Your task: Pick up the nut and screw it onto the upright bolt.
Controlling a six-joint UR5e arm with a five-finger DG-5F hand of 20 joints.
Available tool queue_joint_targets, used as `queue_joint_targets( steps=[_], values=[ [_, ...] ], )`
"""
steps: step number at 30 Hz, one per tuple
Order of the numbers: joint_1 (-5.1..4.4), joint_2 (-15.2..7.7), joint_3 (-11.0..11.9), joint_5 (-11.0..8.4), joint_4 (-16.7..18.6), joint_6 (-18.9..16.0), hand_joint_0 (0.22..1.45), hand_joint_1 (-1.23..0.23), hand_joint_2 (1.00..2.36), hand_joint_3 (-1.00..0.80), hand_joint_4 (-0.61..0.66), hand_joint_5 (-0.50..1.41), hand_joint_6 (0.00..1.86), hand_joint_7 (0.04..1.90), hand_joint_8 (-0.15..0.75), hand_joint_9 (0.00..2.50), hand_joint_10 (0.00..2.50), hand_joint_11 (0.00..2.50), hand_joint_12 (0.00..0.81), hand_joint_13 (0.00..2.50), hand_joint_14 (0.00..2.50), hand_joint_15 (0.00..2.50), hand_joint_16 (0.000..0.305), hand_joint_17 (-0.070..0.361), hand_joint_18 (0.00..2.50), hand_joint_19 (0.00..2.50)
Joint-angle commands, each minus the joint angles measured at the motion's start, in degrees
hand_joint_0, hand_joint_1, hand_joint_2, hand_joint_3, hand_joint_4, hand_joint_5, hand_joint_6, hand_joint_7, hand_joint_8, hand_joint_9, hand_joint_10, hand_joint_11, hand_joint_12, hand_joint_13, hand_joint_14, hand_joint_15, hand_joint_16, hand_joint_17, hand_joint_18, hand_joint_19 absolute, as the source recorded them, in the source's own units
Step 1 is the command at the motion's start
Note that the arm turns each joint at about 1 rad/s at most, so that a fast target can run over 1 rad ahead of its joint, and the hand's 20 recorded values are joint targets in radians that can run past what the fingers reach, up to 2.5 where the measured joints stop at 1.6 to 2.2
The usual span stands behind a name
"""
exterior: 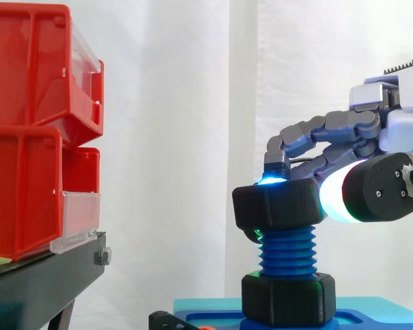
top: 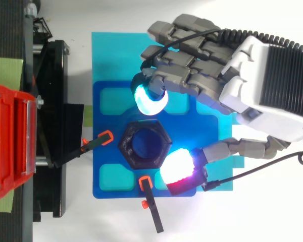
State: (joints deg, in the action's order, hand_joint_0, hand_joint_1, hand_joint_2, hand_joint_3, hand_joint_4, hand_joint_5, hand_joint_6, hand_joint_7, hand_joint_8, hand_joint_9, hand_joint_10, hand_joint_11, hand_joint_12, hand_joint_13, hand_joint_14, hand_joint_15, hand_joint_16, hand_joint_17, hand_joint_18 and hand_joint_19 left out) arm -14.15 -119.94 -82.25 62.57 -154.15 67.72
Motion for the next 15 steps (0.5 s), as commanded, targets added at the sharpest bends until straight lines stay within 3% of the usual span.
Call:
queue_joint_targets(
  steps=[1,15],
  values=[
    [0.00,0.0,0.0,0.01,0.0,0.0,0.56,-0.69,1.00,-0.50,0.28,-0.17,0.50,1.20,0.304,0.48,0.00,0.17,0.375,0.28,0.00,0.00,0.044,0.098,0.12,0.04],
    [0.00,0.0,0.0,-0.08,0.0,0.0,0.56,-0.69,1.00,-0.50,0.28,-0.17,0.50,1.20,0.303,0.48,0.01,0.17,0.375,0.28,0.00,0.00,0.044,0.098,0.12,0.05]
  ],
)
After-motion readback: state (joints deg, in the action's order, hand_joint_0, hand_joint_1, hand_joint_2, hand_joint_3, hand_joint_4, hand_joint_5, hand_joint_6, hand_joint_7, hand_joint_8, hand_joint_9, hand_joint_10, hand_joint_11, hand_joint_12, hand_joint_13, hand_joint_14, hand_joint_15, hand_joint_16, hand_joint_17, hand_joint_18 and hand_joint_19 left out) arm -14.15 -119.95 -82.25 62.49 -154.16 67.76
